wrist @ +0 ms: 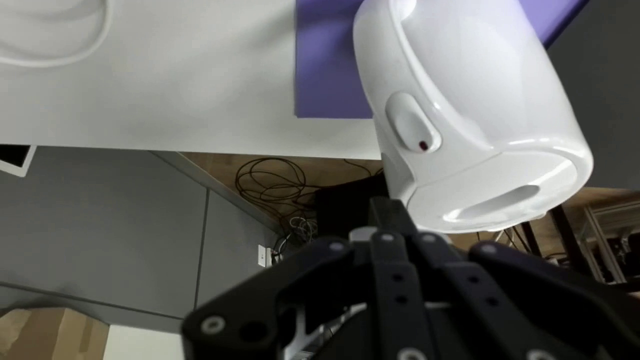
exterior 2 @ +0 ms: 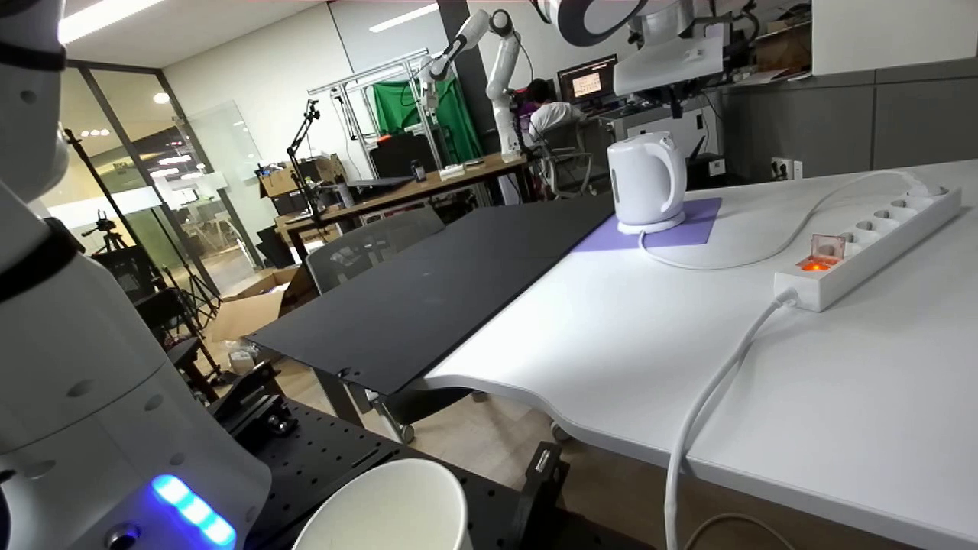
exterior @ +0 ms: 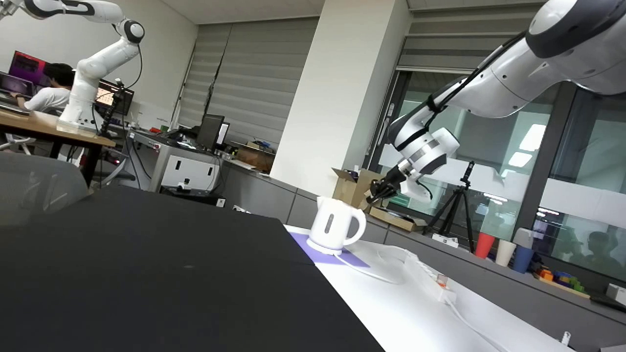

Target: Press the kettle switch downwards

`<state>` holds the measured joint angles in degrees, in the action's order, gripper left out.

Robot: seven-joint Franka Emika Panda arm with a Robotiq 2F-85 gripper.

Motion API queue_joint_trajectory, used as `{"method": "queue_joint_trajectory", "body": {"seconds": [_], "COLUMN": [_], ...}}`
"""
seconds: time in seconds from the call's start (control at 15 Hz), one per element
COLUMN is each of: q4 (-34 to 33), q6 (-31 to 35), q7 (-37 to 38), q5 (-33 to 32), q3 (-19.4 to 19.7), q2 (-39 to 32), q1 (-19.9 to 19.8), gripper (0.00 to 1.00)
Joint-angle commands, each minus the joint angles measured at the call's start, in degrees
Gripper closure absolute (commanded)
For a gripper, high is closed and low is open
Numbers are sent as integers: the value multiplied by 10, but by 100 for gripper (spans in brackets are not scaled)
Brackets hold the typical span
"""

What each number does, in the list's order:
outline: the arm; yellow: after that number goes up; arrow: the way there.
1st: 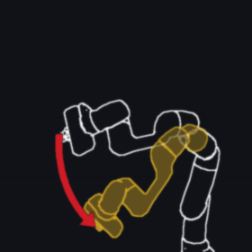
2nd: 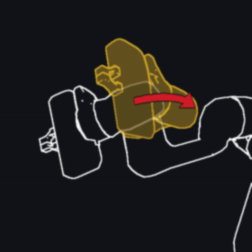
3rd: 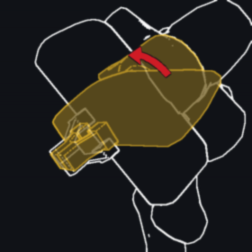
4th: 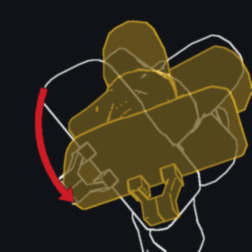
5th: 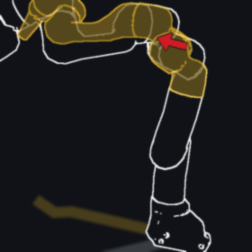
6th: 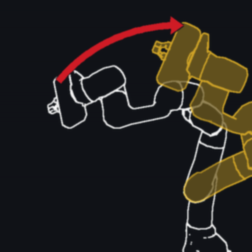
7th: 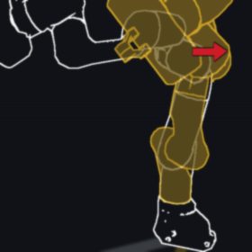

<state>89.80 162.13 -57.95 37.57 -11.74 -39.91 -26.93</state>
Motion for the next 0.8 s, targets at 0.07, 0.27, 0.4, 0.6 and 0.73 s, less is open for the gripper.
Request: {"method": "queue_joint_trajectory", "body": {"seconds": [0.07,0.27,0.4,0.6,0.73], "q4": [24,14,9,-4,-10], "q6": [-41,-87,-133,-218,-253], "q7": [106,152,158,149,151], "q5": [-113,-183,-208,-210,-207], "q3": [81,100,98,91,95], "q2": [50,66,76,84,86], "q1": [43,48,44,38,43], "gripper": [100,100,100,100,100]}}
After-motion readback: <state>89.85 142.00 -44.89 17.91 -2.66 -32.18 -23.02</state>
